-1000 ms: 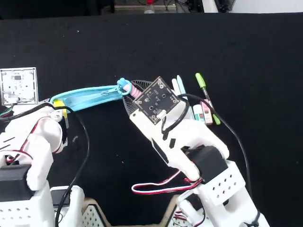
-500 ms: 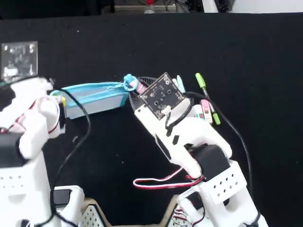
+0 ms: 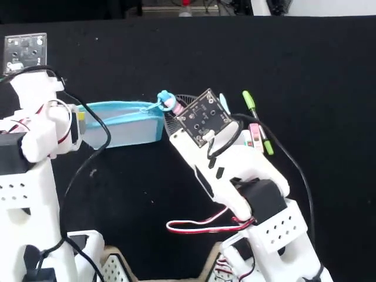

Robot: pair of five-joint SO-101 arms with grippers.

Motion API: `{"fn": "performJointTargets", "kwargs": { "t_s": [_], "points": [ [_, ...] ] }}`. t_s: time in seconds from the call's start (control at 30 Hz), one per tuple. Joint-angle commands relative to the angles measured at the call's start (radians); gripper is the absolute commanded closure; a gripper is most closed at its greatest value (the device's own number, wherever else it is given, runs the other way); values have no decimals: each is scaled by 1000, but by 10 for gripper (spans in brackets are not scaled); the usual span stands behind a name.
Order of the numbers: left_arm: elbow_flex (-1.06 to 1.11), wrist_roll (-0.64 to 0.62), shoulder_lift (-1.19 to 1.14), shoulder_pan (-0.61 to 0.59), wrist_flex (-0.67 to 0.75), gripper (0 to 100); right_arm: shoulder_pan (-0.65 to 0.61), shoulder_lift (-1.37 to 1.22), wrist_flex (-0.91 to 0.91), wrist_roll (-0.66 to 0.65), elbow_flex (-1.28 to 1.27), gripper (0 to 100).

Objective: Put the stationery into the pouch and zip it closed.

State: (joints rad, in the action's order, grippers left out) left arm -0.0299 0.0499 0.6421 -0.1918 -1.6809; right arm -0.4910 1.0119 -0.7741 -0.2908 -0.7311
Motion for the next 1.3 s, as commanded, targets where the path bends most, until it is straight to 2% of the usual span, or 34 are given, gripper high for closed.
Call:
{"fn": "performJointTargets", "kwargs": {
  "t_s": [0.0, 0.2, 0.37, 0.57, 0.67, 0.8, 1.0, 1.27],
  "points": [
    [-41, -2, -3, -10, 38, 855, -9, -1, -6, 11, 39, 988],
    [-31, 6, -3, -15, 74, 855, -9, 4, 0, 11, 18, 988],
    [77, 6, -3, -13, 78, 855, -9, 4, 0, 11, 18, 988],
    [171, 0, 8, -18, 186, 855, -5, 5, -2, 11, 18, 988],
    [168, 0, 8, -15, 186, 860, -5, 5, -2, 11, 18, 988],
    [140, -2, 14, -13, 173, 980, -8, 5, 0, 11, 21, 988],
    [117, -2, 97, -8, 157, 970, -3, 5, 0, 6, 19, 988],
    [211, 6, 186, -18, 166, 970, 26, 5, -17, 3, 16, 988]
  ]
}}
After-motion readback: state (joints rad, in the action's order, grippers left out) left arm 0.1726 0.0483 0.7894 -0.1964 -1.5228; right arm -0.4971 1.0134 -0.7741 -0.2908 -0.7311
